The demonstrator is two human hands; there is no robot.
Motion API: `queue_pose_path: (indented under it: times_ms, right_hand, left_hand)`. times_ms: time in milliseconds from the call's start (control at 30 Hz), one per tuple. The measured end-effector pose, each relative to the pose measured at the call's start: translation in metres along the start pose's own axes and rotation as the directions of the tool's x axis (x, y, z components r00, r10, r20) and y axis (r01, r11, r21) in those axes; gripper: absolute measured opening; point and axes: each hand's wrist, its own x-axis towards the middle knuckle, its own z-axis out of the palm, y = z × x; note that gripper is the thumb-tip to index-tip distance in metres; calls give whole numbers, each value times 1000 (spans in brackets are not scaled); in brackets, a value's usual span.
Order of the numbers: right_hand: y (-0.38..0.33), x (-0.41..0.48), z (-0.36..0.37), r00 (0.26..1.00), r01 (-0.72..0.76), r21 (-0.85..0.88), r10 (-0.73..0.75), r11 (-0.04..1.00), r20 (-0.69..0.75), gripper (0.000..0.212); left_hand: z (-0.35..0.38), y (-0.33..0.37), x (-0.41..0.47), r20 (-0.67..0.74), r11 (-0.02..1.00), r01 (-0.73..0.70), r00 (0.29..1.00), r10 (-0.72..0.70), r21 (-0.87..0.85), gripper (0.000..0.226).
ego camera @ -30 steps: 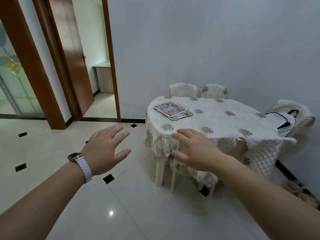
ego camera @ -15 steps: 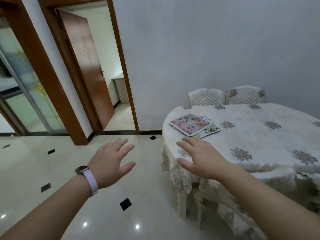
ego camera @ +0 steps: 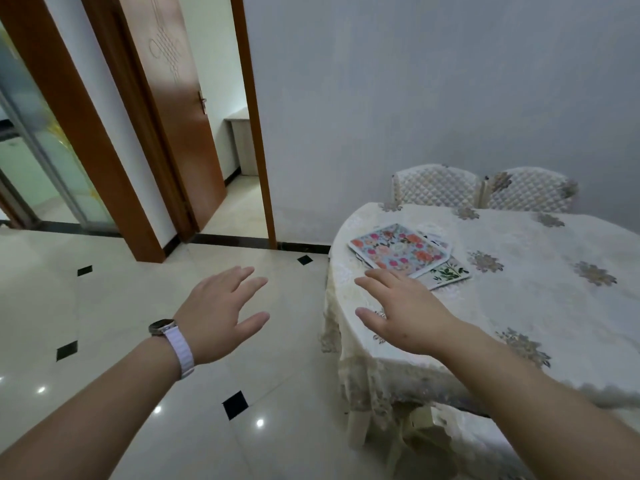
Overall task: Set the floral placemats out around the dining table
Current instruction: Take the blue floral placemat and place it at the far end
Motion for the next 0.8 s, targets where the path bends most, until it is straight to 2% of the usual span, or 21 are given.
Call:
queue_pose_path:
  times_ms: [300,467,600,700,800]
  right_hand:
    - [12,164,42,992,-122,4,122,992,43,58]
    - [18,241,46,977,-206,-25,207,978,47,58]
    - [32,271,50,957,-284,-16,284,959,51,60]
    - [46,285,50,939,-339,-18,340,941,45,60]
    - [65,298,51,921,-388,-18,388,922,44,59]
  left_hand:
    - [50,-102,141,-21,991,-37,999,35,-128,63]
    - [50,-150,239,-27,974,-197,980,195,-113,60]
    - [54,-162,297,-46,947,-294,956,291,-128,59]
    - [70,-164,330,-9,933,-311,949,314,-181,66]
    - [90,-164,366,21,926,-336,938,345,-172,62]
